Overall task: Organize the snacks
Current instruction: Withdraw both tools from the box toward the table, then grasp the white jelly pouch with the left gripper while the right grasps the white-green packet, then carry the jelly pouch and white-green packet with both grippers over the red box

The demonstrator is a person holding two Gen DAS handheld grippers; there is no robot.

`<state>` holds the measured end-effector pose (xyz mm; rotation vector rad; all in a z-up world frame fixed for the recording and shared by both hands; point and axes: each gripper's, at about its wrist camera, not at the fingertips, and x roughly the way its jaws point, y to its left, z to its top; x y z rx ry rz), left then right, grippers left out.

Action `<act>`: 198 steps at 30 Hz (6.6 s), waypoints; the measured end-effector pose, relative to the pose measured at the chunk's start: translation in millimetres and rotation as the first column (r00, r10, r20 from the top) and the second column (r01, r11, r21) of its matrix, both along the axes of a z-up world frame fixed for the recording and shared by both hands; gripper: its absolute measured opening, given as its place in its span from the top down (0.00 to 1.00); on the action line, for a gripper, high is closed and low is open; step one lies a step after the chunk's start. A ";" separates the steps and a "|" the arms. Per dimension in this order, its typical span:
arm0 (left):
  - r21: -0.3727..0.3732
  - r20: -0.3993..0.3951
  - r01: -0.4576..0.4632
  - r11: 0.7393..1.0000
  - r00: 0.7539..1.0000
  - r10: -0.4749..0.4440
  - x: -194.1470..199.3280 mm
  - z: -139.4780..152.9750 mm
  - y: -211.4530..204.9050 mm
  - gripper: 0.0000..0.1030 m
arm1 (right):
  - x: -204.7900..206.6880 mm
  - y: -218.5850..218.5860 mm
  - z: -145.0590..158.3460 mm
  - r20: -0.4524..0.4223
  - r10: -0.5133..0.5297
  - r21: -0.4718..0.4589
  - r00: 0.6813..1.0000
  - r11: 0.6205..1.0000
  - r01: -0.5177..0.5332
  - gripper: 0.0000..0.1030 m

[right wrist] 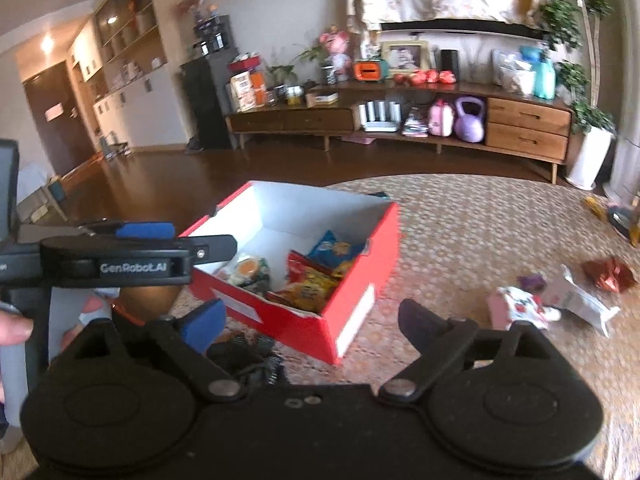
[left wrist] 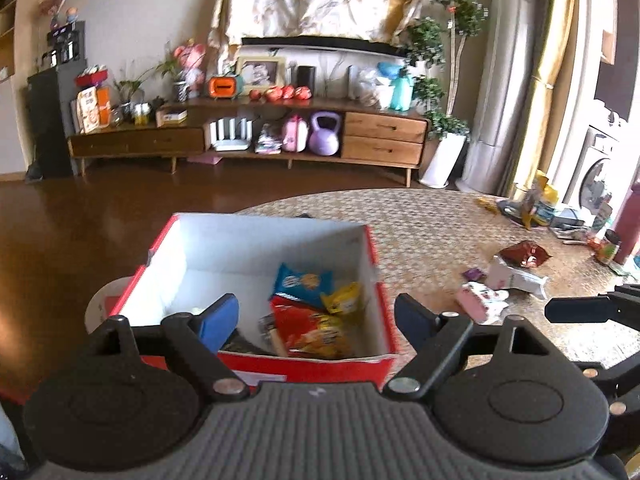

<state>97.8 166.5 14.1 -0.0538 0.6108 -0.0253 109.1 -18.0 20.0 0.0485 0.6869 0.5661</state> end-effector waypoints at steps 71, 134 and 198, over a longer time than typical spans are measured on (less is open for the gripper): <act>0.072 -0.414 0.720 0.690 0.651 -0.636 244.6 -176.5 -253.8 0.16 | 217.0 -206.9 -178.3 -0.051 -0.093 -0.349 0.994 0.935 0.069 0.26; 0.034 -0.154 0.029 0.999 0.988 -0.024 26.1 -14.1 -88.8 0.24 | 16.2 -66.5 -12.1 0.013 -0.255 -0.037 0.967 0.966 0.255 0.75; 0.005 -0.239 -0.154 0.988 0.959 0.151 0.9 -109.5 -9.1 0.34 | 43.6 -6.3 -30.0 -0.056 -0.128 -0.057 0.990 0.991 0.124 0.80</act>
